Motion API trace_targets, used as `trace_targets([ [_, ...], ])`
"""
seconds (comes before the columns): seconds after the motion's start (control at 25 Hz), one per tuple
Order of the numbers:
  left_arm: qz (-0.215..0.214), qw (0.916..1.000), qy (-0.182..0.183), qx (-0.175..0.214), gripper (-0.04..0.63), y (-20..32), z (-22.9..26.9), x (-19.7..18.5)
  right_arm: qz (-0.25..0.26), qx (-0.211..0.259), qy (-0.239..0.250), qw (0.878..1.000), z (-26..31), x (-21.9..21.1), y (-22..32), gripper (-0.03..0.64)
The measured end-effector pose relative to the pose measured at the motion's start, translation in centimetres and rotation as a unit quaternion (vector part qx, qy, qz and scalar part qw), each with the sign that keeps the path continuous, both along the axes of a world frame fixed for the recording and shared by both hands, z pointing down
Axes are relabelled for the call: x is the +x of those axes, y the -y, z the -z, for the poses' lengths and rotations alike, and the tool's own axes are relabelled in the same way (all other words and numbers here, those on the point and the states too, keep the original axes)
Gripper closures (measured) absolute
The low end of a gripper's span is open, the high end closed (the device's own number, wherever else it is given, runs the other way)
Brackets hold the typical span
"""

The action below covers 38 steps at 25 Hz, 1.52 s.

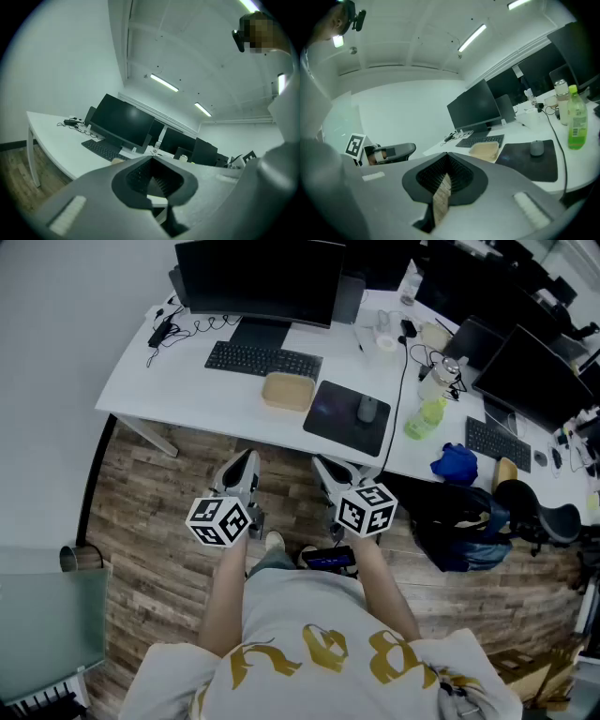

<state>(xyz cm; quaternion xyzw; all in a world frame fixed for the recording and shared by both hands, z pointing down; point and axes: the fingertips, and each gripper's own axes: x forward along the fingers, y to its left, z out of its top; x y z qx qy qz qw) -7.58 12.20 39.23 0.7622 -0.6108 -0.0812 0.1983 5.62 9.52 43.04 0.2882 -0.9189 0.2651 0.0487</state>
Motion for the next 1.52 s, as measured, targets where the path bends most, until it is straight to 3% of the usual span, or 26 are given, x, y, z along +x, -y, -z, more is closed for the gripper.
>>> trace_targets([
  [0.52,-0.008,0.9998,-0.002,-0.021,0.595,-0.9,-1.2,0.5,-0.009,-0.006,0.000,1.000,-0.7,1.2,-0.5,0.588],
  [0.68,0.004,0.9998,-0.006,-0.020,0.595,-0.3,-1.4,-0.6,0.006,0.007,-0.050,0.999,-1.8,1.0,0.4,0.586],
  [0.76,0.013,0.9997,-0.007,-0.021,0.595,0.2,-1.7,-1.3,0.026,0.016,-0.068,0.997,-2.1,0.7,0.7,0.529],
  [0.84,0.023,0.9995,-0.009,-0.022,0.594,1.0,-2.1,-2.3,0.037,0.022,-0.082,0.996,-2.5,0.5,1.4,0.528],
  [1.0,0.022,0.9988,-0.008,-0.044,0.594,3.5,-3.7,-3.5,0.042,0.026,-0.111,0.993,-3.9,-0.2,3.9,0.500],
  [1.08,0.010,0.9976,-0.009,-0.068,0.538,5.2,-5.0,-3.7,0.046,0.021,-0.122,0.991,-4.8,-0.6,5.3,0.491],
  [1.16,0.004,0.9964,-0.010,-0.084,0.526,7.0,-6.1,-4.0,0.046,0.014,-0.132,0.990,-5.8,-1.0,6.8,0.489],
  [1.52,-0.023,0.9895,-0.030,-0.140,0.499,16.2,-10.5,-7.1,0.048,-0.044,-0.193,0.979,-10.7,-2.7,13.4,0.456],
])
